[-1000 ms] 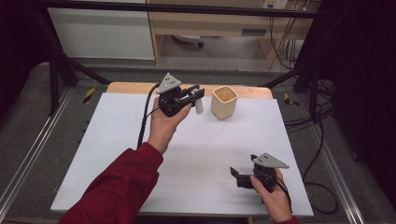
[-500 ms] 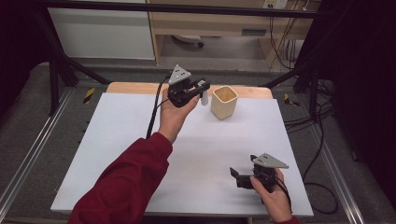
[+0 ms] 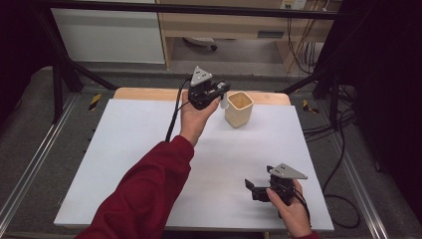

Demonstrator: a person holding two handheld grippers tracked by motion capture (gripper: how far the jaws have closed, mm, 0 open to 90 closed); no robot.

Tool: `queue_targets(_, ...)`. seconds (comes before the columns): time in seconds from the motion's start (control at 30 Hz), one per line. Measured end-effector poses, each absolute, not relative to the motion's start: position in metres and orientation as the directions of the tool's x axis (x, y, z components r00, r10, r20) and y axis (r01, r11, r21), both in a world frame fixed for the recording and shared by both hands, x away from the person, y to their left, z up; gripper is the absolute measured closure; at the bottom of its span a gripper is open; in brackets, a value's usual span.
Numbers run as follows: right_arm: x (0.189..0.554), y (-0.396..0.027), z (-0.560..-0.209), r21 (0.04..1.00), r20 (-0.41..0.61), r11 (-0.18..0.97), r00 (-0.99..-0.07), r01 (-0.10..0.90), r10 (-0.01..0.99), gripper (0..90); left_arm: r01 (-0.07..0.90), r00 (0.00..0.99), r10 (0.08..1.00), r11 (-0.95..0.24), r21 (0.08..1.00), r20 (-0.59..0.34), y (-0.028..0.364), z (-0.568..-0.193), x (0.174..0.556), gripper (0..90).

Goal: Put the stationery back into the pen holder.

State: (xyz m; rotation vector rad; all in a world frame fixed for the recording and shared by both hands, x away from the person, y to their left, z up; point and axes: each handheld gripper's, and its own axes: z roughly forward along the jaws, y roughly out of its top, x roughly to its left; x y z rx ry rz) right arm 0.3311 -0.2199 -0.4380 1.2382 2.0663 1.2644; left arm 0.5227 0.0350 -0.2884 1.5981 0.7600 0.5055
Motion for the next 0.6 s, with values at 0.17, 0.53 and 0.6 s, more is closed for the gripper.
queue_targets(0.17, 0.331, -0.22, -0.438, 0.859, 0.096, 0.19, -0.515, 0.475, 0.852, 3.6, 0.191, 0.677, 0.731, -0.066, 0.979, -0.082, 0.027, -0.295, 0.529, 70.5)
queue_targets(0.53, 0.331, -0.221, -0.438, 0.857, 0.104, 0.186, -0.514, 0.481, 0.852, 3.6, 0.185, 0.664, 0.742, -0.045, 0.982, -0.091, 0.003, -0.313, 0.546, 70.5)
queue_targets(0.6, 0.331, -0.222, -0.439, 0.858, 0.101, 0.187, -0.515, 0.478, 0.851, 3.6, 0.179, 0.662, 0.744, -0.04, 0.983, -0.09, -0.001, -0.315, 0.549, 70.5)
